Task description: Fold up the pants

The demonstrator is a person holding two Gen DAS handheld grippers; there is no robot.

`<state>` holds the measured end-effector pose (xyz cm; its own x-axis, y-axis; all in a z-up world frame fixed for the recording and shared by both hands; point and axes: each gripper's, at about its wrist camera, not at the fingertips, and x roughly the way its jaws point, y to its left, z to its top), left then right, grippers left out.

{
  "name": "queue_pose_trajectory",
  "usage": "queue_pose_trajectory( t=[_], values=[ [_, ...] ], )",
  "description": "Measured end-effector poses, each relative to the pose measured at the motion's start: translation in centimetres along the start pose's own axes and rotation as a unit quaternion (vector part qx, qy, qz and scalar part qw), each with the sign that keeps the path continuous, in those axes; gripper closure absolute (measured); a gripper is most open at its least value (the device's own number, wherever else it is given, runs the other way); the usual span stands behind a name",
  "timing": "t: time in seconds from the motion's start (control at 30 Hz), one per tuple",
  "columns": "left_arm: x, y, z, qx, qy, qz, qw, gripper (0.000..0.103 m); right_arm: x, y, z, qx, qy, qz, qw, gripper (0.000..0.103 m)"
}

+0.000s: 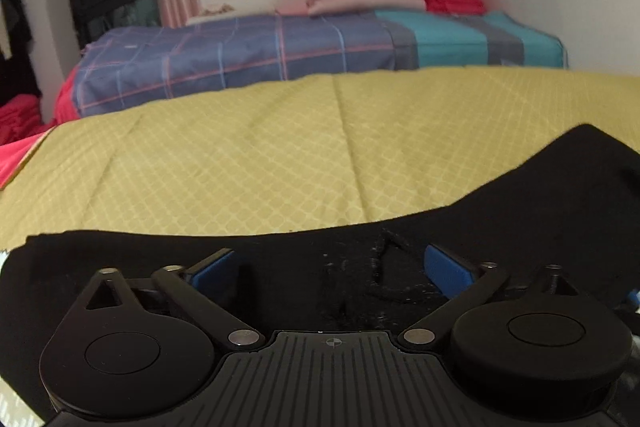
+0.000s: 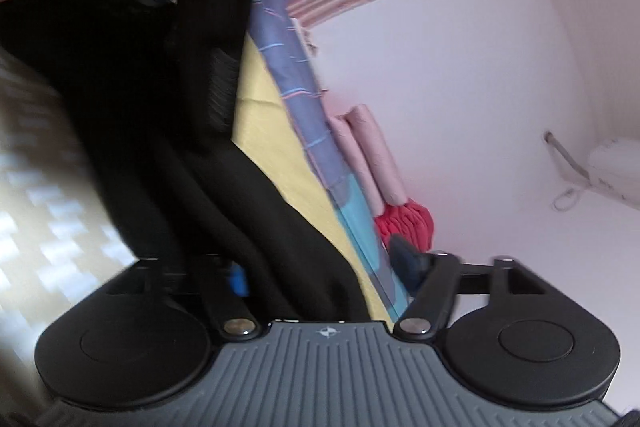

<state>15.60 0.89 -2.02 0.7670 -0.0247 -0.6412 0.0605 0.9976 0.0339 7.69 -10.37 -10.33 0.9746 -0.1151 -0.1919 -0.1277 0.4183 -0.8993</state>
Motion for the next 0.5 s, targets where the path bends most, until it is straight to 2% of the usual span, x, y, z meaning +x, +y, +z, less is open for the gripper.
queue_pose_trajectory(
  t=[0.1, 0.13, 0.2, 0.23, 0.3, 0.33, 0.37, 0.43, 0.5],
  values=[
    [0.0, 0.4, 0.0, -0.003, 0.000, -0.006, 1.0000, 0.000, 1.0, -2.1, -2.5, 0.012, 0.025, -0.016, 0.999, 0.021],
    [0.0, 0.4, 0.0, -0.003, 0.000, -0.006, 1.0000, 0.000, 1.4, -3.1, -3.6, 0.022, 0.039, -0.023, 0.999, 0.018],
    [0.1, 0.4, 0.0, -0.002, -0.002, -0.005, 1.0000, 0.000, 2.1, -5.7, -6.0, 0.058, 0.084, -0.054, 0.993, 0.012],
    [0.1, 0.4, 0.1, -0.004, -0.002, -0.009, 0.9999, 0.000, 2.7, -7.3, -7.0, 0.104, 0.096, -0.034, 0.989, 0.006],
    [0.1, 0.1, 0.1, -0.004, -0.001, -0.008, 1.0000, 0.000, 3.8, -9.9, -7.7, 0.226, 0.142, 0.005, 0.964, 0.006],
    [0.1, 0.1, 0.1, -0.002, -0.001, -0.005, 1.0000, 0.000, 3.9, -9.6, -7.1, 0.232, 0.148, 0.002, 0.961, 0.016],
    [0.1, 0.1, 0.1, -0.003, -0.002, -0.003, 1.0000, 0.000, 3.6, -8.3, -6.0, 0.192, 0.133, -0.003, 0.972, 0.026],
    [0.1, 0.2, 0.1, -0.005, 0.000, -0.003, 1.0000, 0.000, 1.9, -5.5, -4.7, 0.096, 0.089, -0.003, 0.991, 0.029],
    [0.2, 0.3, 0.1, -0.009, 0.002, -0.005, 0.9999, 0.000, 1.8, -4.8, -4.4, 0.070, 0.075, 0.001, 0.995, 0.026]
  ],
)
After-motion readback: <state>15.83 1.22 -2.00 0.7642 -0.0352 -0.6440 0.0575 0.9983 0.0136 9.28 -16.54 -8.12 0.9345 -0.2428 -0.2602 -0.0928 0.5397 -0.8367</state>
